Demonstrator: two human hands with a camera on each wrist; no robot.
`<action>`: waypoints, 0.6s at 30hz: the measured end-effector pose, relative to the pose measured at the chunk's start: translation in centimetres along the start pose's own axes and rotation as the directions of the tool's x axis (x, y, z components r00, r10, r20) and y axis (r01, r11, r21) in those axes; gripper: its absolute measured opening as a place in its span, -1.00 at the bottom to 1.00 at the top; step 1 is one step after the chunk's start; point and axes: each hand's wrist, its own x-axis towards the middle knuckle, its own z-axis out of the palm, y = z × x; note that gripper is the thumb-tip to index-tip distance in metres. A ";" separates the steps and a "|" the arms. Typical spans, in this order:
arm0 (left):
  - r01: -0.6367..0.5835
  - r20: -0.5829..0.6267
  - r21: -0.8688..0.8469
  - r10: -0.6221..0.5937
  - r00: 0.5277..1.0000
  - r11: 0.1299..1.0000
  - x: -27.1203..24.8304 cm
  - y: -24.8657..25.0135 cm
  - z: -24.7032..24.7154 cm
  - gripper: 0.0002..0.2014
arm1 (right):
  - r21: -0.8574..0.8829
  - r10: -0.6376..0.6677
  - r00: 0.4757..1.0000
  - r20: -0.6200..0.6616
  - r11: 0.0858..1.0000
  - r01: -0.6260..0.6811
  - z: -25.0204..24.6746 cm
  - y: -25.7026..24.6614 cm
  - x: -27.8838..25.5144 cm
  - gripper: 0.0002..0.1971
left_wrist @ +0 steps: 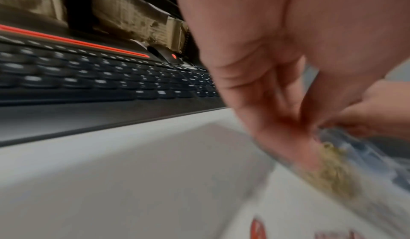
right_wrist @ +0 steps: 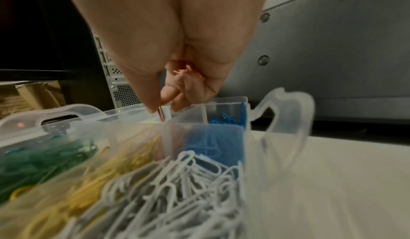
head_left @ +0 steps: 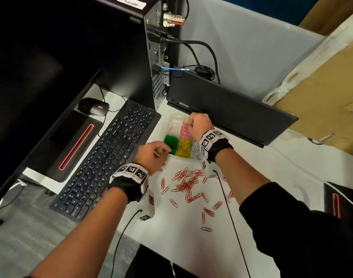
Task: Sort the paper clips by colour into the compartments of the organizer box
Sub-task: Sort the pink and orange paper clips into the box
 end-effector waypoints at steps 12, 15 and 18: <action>0.236 -0.166 0.270 -0.197 0.966 0.933 -4.5 -3.0 6.7 -0.70 | 0.085 -0.111 0.992 0.058 0.991 0.106 -1.2 1.3 -2.7 -0.66; 0.216 -0.175 0.259 -0.175 0.969 0.941 -5.9 -2.5 8.6 -0.69 | 0.189 -0.155 0.988 0.012 0.970 0.150 -2.0 3.2 -3.8 -0.60; 0.149 -0.187 0.227 -0.107 0.976 0.963 -7.0 -2.1 10.9 -0.68 | 0.233 -0.159 0.975 -0.158 0.953 0.193 -2.8 5.8 -5.7 -0.62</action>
